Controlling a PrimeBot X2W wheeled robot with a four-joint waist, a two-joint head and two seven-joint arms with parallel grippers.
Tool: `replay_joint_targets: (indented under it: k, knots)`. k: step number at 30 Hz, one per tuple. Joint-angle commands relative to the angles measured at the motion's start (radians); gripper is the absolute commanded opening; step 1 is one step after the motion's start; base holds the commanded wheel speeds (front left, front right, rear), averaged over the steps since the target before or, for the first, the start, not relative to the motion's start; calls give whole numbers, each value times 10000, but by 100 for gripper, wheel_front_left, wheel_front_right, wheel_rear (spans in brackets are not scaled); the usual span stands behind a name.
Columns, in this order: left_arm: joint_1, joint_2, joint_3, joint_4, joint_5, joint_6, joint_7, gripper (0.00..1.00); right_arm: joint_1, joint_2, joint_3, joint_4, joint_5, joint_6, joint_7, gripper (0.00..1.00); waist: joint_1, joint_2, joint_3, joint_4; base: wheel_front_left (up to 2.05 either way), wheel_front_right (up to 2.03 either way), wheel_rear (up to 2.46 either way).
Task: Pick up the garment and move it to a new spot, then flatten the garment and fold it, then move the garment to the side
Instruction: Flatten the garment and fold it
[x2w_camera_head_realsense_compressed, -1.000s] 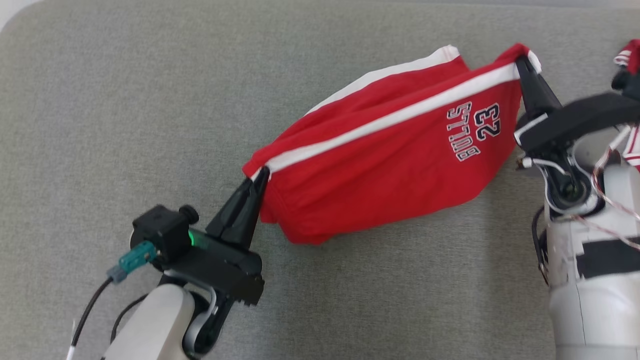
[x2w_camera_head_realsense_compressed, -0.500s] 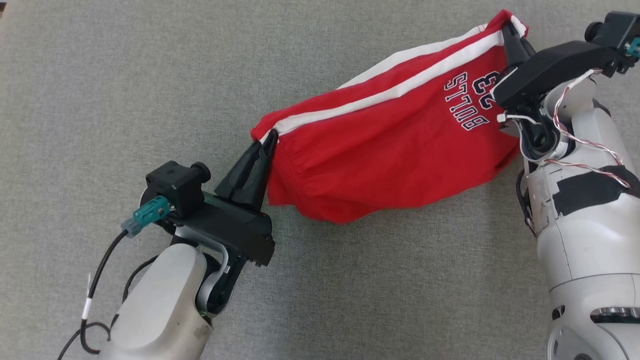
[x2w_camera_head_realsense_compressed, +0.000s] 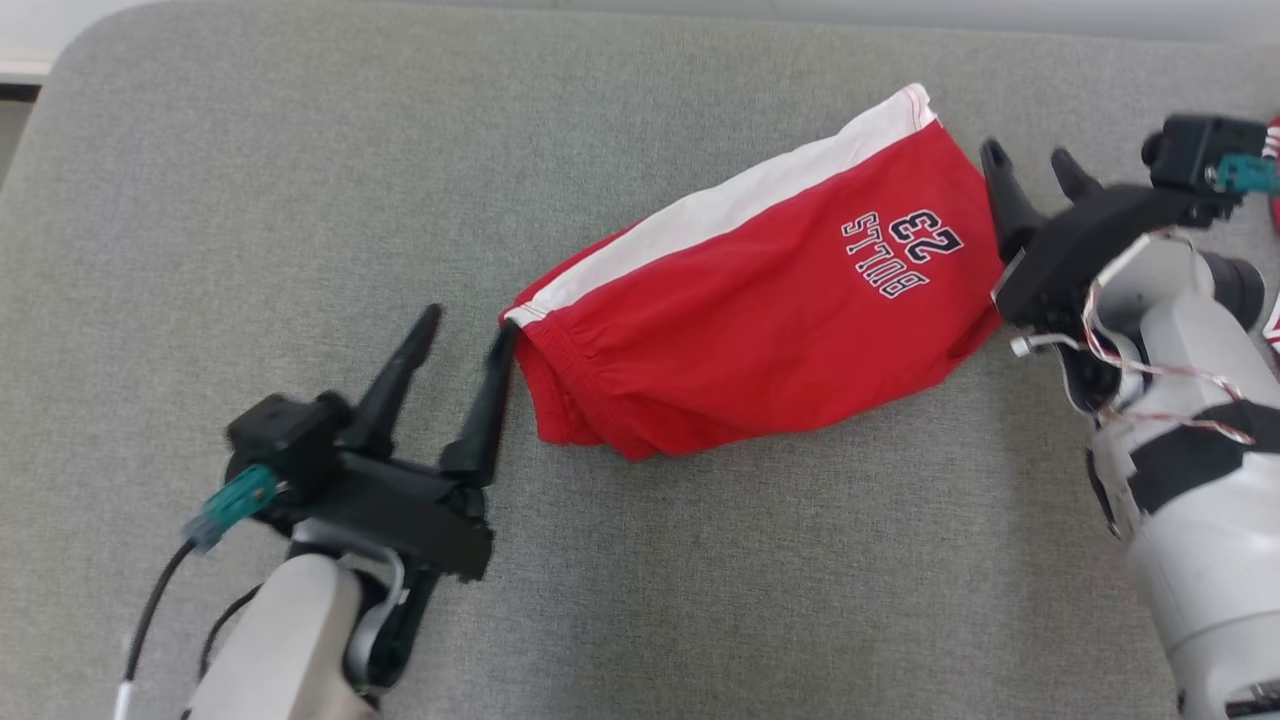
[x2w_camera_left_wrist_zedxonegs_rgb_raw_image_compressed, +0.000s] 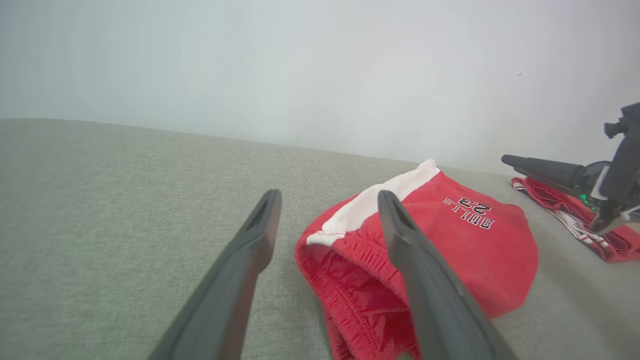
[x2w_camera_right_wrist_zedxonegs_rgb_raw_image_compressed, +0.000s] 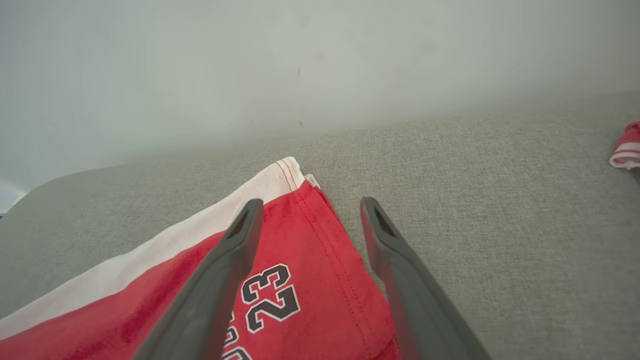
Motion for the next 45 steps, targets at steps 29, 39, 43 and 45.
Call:
replay_joint_targets:
  k: [29,39,43,45]
  knots:
    - [2670,-1156,4323,-2147,3153,23,2,100,983,-608,1252,1256,1256,6,-210,0,1,-1,-185,139,0,0,0]
    - [3097,-1167,4451,-1979,3364,23,2,100,2099,-845,1520,316,2531,6,-742,0,1,-1,-992,-475,0,0,0]
    - [3391,-1144,4392,-1908,3464,20,2,100,2946,-1193,1556,-130,3098,6,-862,0,1,-1,-1321,-727,0,0,0]
    - [3495,-1129,4359,-1901,3484,19,2,100,3395,-1414,1579,-287,3306,6,-888,0,1,-1,-1417,-800,0,0,0]
